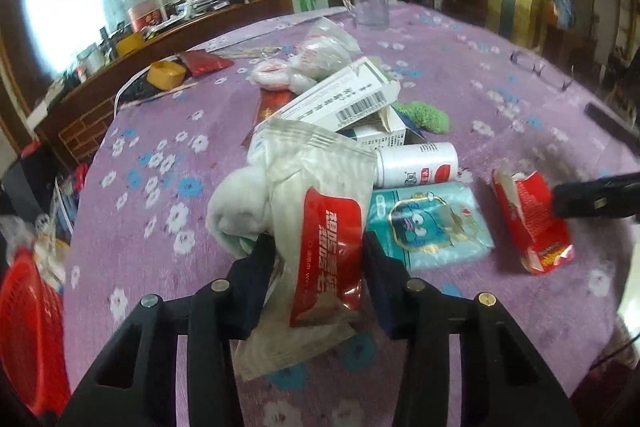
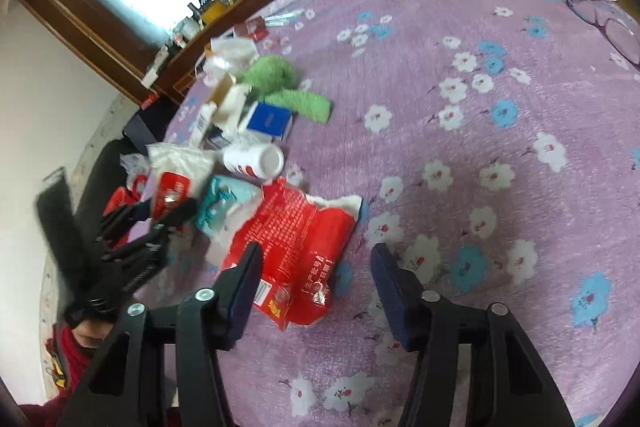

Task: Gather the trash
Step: 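Grasp the white tissue packet with the left tool while the right tool grasps the red wrapper, then lift the tissue packet and red wrapper off the table with both tools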

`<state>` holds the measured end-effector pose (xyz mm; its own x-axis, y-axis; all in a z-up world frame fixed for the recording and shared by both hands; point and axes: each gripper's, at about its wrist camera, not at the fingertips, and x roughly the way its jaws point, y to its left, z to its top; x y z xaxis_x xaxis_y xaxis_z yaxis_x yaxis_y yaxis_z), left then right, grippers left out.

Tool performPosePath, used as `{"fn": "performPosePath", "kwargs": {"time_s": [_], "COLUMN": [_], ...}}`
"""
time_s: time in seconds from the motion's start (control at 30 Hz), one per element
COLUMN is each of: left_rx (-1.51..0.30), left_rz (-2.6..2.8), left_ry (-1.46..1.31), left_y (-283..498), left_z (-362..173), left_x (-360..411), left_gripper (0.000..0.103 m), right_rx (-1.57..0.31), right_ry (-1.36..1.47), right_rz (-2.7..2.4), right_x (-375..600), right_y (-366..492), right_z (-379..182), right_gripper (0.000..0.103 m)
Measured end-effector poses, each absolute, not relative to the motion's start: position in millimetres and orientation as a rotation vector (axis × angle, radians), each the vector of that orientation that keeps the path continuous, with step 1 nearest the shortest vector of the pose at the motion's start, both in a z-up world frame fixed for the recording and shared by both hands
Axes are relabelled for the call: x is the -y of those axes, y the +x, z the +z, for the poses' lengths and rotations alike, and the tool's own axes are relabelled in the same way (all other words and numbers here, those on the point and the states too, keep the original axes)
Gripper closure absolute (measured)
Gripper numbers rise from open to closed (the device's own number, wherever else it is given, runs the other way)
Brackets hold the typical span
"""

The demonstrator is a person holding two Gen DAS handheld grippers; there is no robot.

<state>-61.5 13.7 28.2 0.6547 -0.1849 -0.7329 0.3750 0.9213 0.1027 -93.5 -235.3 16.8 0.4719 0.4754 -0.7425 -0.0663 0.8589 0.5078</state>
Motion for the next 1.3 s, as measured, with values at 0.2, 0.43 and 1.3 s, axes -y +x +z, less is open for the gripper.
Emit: {"fn": "performPosePath", "kwargs": {"time_s": [0.2,0.43,1.3], "left_rx": [-0.759,-0.669,-0.715], "left_rz": [-0.301,-0.264,-0.253], "left_ry": [0.113,0.032,0.116], "left_y": [-82,-97,-100], "left_z": [28,34,23], "left_x": [-47,-68,-61], "left_gripper": [0.060,0.062,0.067], "right_rx": [-1.035,-0.924,-0.754], "right_ry": [0.362,0.309,0.279], "right_rz": [0.332,0.342,0.399], "right_x": [214,199,174], "right_y": [-86,-92,-93], "right_z": [15,38,68], "right_gripper": [0.074,0.084,0.085]}}
